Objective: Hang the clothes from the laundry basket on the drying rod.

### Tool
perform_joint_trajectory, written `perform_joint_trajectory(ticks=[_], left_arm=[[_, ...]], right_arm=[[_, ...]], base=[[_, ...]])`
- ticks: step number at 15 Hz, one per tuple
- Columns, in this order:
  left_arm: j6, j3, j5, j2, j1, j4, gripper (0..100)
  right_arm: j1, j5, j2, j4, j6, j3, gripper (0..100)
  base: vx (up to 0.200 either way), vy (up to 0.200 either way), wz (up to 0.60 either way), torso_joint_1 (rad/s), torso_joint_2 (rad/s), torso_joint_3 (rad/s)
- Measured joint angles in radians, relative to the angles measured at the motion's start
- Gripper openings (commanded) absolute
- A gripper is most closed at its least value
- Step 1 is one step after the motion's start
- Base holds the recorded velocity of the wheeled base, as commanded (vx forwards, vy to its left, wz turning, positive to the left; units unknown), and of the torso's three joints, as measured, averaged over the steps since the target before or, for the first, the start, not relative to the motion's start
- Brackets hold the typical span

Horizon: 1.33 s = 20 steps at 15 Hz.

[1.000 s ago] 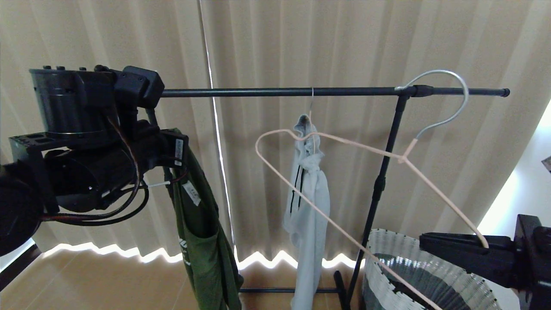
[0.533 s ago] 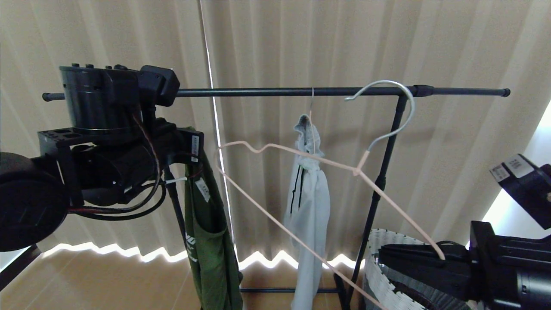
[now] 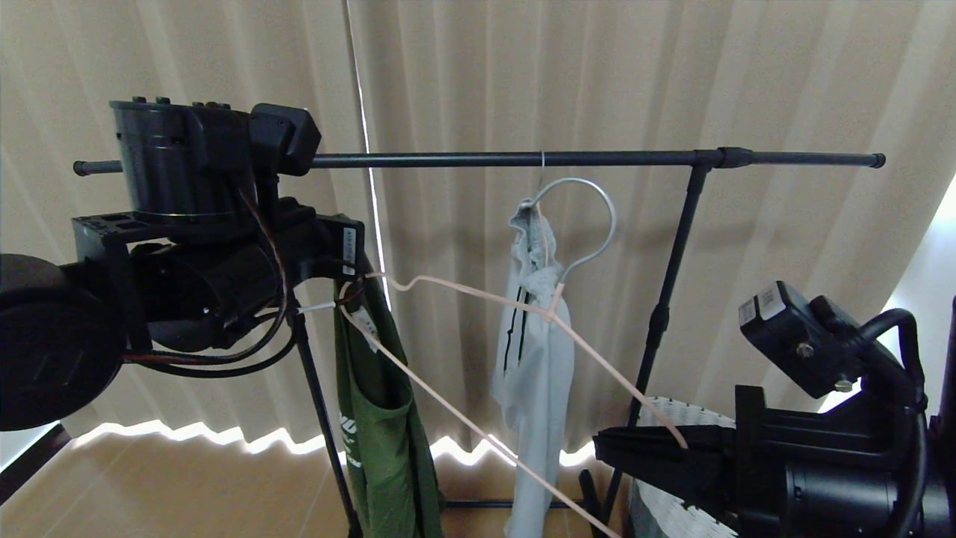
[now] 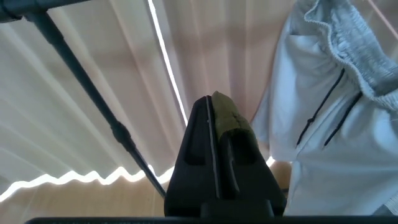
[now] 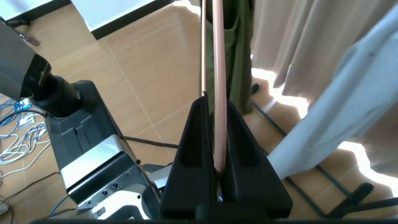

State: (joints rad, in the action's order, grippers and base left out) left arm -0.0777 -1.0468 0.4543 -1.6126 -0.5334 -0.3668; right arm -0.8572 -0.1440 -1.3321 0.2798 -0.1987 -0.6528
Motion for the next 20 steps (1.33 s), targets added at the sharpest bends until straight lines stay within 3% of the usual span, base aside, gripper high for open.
perform_joint_trajectory(ticks=[5, 10, 20], left_arm=[[-0.002, 0.003, 0.075, 0.002, 0.000, 0.000, 0], [0.001, 0.010, 0.077, 0.006, -0.015, 0.000, 0], [0.001, 0.025, 0.076, 0.054, -0.121, 0.002, 0]], right_arm=[[0.017, 0.006, -0.048, 0.000, -0.003, -0.055, 0], [0.036, 0.009, -0.116, 0.070, -0.068, -0.110, 0], [0.037, 0.013, -0.229, 0.101, -0.071, -0.160, 0]], base=[[0.000, 0.000, 0.00, 0.000, 0.00, 0.000], [0.000, 0.000, 0.00, 0.000, 0.00, 0.000], [0.000, 0.000, 0.00, 0.000, 0.00, 0.000]])
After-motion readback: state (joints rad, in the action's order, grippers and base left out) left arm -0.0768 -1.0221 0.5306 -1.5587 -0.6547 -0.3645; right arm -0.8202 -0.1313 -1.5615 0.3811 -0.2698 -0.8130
